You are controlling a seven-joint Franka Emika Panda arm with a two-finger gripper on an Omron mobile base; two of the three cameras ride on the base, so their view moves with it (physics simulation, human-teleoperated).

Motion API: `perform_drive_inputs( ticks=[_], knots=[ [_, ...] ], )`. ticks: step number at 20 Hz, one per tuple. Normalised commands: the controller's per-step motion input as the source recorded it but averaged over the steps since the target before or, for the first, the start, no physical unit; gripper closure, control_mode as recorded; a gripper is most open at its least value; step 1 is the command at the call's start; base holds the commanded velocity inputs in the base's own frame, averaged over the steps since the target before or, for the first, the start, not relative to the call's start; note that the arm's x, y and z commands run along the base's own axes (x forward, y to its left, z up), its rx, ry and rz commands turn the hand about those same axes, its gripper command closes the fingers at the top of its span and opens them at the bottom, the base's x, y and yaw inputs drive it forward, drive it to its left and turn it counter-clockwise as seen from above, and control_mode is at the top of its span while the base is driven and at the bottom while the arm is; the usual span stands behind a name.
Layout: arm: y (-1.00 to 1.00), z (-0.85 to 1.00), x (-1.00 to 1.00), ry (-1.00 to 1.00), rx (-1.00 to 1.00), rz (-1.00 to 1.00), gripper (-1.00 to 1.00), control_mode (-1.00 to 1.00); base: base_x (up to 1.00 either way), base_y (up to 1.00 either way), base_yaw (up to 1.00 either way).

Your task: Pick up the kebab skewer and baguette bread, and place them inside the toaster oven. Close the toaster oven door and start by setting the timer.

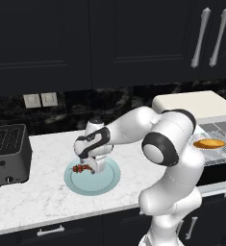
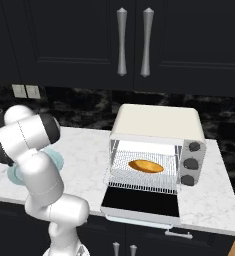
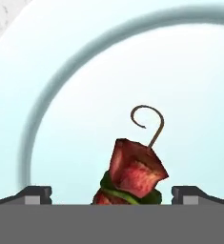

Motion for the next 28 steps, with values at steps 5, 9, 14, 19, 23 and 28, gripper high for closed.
perform_drive_inputs(
  ticks=[5,9,14,19,23,28],
  knots=[
    [0.08,-0.24,0.0,0.0,0.0,-0.02,1.0,-1.0,0.0,0.0,0.0],
    [0.04,-0.08,0.02,0.0,0.0,-0.01,1.0,-1.0,0.0,0.0,0.0],
    [0.0,0.0,0.0,0.0,0.0,0.0,1.0,-1.0,0.0,0.0,0.0],
    [0.0,-0.01,0.0,0.0,0.0,0.0,1.0,-1.0,0.0,0.0,0.0],
    [-0.13,0.13,-0.1,0.0,0.0,0.0,1.0,-1.0,0.0,0.0,0.0],
    [-0.46,0.41,-0.26,-0.03,0.0,0.0,1.0,-1.0,0.0,0.0,0.0]
  ],
)
